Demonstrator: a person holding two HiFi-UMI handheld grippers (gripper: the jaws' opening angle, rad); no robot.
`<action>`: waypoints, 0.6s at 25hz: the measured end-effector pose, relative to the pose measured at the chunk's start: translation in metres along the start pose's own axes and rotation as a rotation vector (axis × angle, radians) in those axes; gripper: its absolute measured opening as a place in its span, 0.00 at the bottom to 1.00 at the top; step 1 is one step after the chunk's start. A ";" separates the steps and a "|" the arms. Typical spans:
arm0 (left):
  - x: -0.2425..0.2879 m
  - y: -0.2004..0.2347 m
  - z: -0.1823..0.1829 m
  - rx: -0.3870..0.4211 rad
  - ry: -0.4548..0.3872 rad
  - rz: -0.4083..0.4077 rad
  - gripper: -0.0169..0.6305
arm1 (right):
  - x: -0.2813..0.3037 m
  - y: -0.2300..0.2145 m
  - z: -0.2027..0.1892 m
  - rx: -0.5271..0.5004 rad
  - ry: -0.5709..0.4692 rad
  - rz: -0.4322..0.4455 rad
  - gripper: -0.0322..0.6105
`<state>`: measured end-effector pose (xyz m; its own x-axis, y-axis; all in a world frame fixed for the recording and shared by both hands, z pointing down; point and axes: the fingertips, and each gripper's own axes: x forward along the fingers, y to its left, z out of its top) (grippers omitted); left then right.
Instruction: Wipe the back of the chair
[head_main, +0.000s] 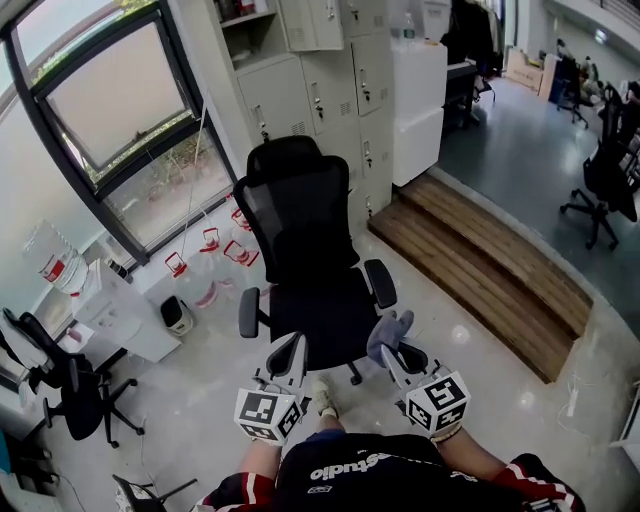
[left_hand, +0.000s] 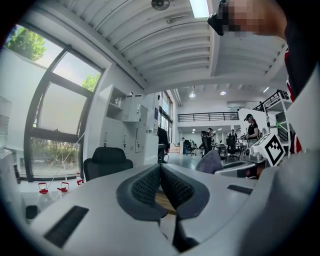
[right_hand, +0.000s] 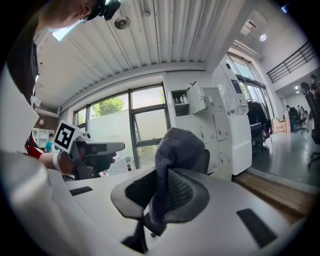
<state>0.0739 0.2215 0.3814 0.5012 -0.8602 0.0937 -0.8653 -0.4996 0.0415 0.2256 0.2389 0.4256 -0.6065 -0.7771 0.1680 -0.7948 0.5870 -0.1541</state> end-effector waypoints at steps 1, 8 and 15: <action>0.006 0.005 0.000 -0.004 -0.001 -0.003 0.06 | 0.005 -0.003 0.001 -0.004 0.004 -0.005 0.15; 0.055 0.075 0.005 -0.023 -0.009 -0.003 0.06 | 0.086 -0.023 0.017 -0.016 0.027 -0.017 0.15; 0.118 0.170 0.023 -0.030 -0.018 -0.015 0.06 | 0.195 -0.035 0.049 -0.028 0.035 -0.022 0.15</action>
<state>-0.0140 0.0328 0.3767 0.5138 -0.8546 0.0751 -0.8575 -0.5092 0.0729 0.1365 0.0557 0.4165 -0.5890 -0.7816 0.2054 -0.8078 0.5765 -0.1229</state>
